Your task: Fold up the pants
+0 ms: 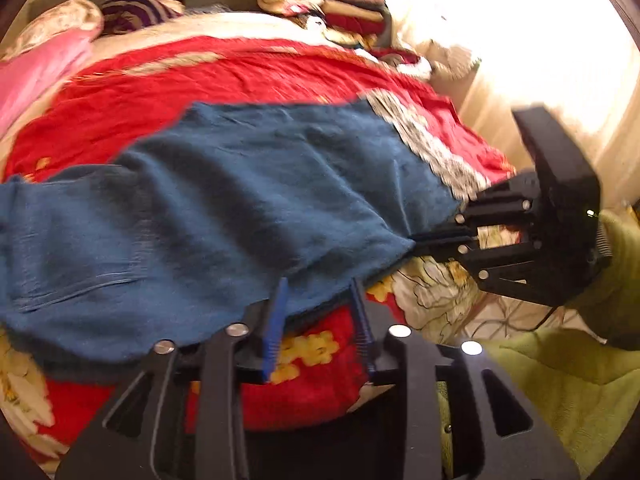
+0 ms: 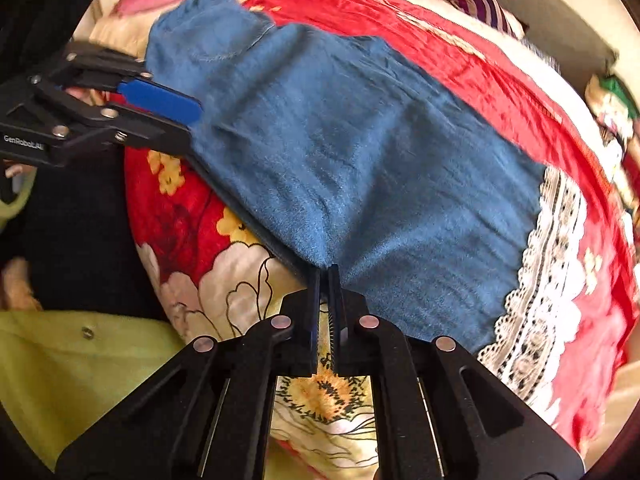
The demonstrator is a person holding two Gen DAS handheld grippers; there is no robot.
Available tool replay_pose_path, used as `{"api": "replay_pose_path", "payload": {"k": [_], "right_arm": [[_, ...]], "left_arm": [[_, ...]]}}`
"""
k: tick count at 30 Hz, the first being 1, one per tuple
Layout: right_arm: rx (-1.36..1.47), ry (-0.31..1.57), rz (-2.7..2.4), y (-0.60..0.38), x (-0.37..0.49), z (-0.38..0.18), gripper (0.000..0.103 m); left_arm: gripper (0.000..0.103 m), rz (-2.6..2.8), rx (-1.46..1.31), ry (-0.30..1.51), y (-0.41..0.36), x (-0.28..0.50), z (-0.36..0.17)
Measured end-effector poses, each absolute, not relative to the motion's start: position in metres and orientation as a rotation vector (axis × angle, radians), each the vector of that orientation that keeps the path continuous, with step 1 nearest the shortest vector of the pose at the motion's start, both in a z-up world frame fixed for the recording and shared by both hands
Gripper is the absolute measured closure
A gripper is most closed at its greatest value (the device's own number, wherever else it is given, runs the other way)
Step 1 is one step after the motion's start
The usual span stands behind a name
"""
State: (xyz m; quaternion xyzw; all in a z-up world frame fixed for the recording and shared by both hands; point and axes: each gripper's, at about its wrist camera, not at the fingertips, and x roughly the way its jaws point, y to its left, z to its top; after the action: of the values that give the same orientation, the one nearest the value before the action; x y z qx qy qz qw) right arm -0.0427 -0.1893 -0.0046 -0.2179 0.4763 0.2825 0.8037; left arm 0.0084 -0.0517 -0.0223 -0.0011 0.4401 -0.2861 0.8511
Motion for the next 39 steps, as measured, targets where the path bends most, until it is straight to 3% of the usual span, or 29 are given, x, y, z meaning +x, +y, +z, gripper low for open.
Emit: {"api": "replay_pose_path", "payload": {"k": [1,3,5,11,17,19,20,21,22,26,32,35,39], "right_arm": [[-0.446,1.022,0.616,-0.192,-0.042,-0.001,0.099],[-0.407,1.009,0.629,-0.195,-0.042,0.007,0.089],[-0.333,0.985,0.626,-0.206,-0.038,0.019,0.077],[-0.148,0.947,0.477,-0.244,-0.012,0.033,0.070],[-0.093,0.971,0.354,-0.267,0.001,0.027,0.064],[-0.102,0.984,0.332,-0.269,0.000,0.022,0.060],[-0.111,0.998,0.325,-0.270,0.000,0.019,0.058],[-0.121,1.014,0.319,-0.270,0.002,0.016,0.056],[-0.133,1.046,0.315,-0.269,0.003,0.010,0.055],[-0.139,1.087,0.301,-0.269,0.005,0.001,0.054],[-0.141,1.098,0.305,-0.268,0.006,-0.006,0.050],[-0.144,1.099,0.317,-0.269,0.004,-0.004,0.049],[-0.099,1.066,0.327,-0.280,0.002,0.011,0.049]], "left_arm": [[0.064,-0.581,-0.022,0.912,-0.042,0.008,-0.017],[0.049,-0.512,-0.078,0.871,-0.013,0.007,-0.005],[0.044,-0.405,-0.146,0.843,0.021,0.008,0.003],[0.037,-0.161,-0.376,0.835,0.105,0.010,-0.002],[0.037,-0.110,-0.513,0.869,0.121,0.023,-0.022],[0.041,-0.106,-0.531,0.858,0.120,0.027,-0.024],[0.060,-0.100,-0.539,0.843,0.119,0.029,-0.025],[0.088,-0.105,-0.544,0.836,0.118,0.031,-0.025],[0.094,-0.119,-0.555,0.831,0.123,0.030,-0.026],[0.095,-0.133,-0.535,0.795,0.123,0.017,-0.012],[0.086,-0.088,-0.487,0.863,0.129,0.019,-0.025],[0.068,-0.056,-0.475,0.857,0.134,0.018,-0.024],[0.063,0.001,-0.421,0.784,0.138,0.003,0.002]]}}
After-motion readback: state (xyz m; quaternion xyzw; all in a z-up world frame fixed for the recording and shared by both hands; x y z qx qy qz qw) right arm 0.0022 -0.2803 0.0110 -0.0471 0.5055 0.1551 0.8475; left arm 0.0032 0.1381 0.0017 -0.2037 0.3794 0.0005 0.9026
